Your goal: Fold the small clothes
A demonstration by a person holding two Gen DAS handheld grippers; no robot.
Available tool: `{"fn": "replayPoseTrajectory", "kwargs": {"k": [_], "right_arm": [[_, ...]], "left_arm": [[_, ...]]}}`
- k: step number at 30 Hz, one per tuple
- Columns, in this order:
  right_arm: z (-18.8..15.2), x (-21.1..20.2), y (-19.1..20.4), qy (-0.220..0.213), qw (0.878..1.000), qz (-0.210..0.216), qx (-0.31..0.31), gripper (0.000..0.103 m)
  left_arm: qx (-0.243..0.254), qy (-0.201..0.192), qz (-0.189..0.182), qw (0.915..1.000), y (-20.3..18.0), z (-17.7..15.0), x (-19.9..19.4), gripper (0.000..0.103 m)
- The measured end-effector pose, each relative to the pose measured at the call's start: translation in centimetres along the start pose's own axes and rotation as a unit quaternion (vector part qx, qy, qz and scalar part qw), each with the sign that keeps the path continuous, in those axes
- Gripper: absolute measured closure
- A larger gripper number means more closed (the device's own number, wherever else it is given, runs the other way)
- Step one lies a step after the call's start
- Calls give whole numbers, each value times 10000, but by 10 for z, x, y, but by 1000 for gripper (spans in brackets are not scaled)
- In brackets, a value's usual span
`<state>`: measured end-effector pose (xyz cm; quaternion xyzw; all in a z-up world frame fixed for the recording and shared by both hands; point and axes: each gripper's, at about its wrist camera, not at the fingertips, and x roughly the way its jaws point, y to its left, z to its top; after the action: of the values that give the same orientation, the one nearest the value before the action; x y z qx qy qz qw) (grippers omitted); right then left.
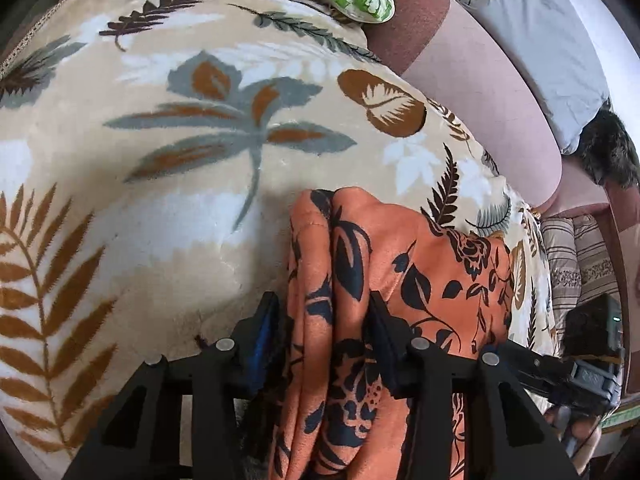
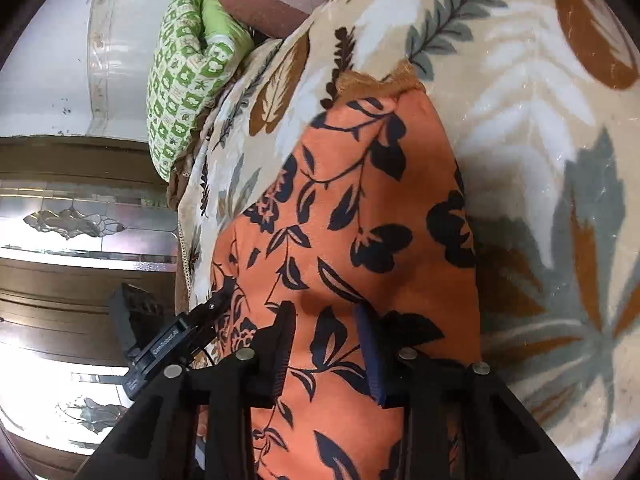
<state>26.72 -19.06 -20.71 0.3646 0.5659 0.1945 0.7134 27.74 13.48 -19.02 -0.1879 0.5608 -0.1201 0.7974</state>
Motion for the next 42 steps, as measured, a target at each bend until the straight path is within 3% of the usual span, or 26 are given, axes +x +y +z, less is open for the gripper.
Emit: {"fn": "replayPoseTrajectory", "kwargs": {"k": [2,3,4,5,6,8,11,15,19,20,21,23,25,26,29,35,39,42], "right_arm": [[-7,-13,13,-76,9998,31,-187,55],[-12,-22,15,-164,9994,143,-254,32],[-24,-38,15,-366,9987,179,-321,25],[-31,-47,15,-488,9981,127,-366,25],[-38,-57,13,-593,9973,96,-416,25],[-52,-76,-2,-758,9966,18,-319,25],[-59,-80,-28,-651,9978,-26,-68,25],[-56,-60,-45,-470,9977,404,267,25],[-50,-29,-52,-132,9985,413,325,25],[-49,-24,-50,-71,9985,466,289,25],[-49,-18,-44,-20,9987,499,102,26],[-51,-9,-33,114,9996,131,-202,48],[-53,-9,-26,75,9994,-53,-343,63],[-53,-14,-18,5,9987,-127,-490,64],[-54,-32,6,-237,9954,-215,-908,68],[-41,-116,45,-933,9805,-324,-1701,69],[-29,-165,23,-1336,9745,-295,-1778,69],[-13,-157,-13,-1330,9794,-364,-1475,68]], "left_arm": [[48,-59,-16,10000,-4,-2,-11,57],[61,-150,-126,9998,-4,-5,-21,56],[79,-218,-215,9995,-3,-9,-30,47],[97,-301,-237,9992,-3,-14,-40,37],[123,-383,-218,9990,-1,-18,-47,35],[273,-544,-134,9981,2,-33,-64,34],[364,-491,-82,9981,1,-49,-70,34],[377,-170,-253,9988,-3,-58,-52,31],[246,255,-280,9990,0,-60,-23,30],[259,220,-299,9990,-1,-60,-22,38],[266,247,-406,9985,-2,-61,-21,48],[307,271,-359,9985,-5,-62,-22,65],[407,244,-276,9985,-10,-64,-24,74],[416,184,-223,9987,-13,-64,-29,76],[647,-107,-96,9978,-36,-65,-48,78],[1121,-813,-506,9891,-106,-59,-90,78],[1229,-1004,-752,9845,-143,-53,-80,77],[1221,-848,-622,9869,-161,-53,-40,76]]}}
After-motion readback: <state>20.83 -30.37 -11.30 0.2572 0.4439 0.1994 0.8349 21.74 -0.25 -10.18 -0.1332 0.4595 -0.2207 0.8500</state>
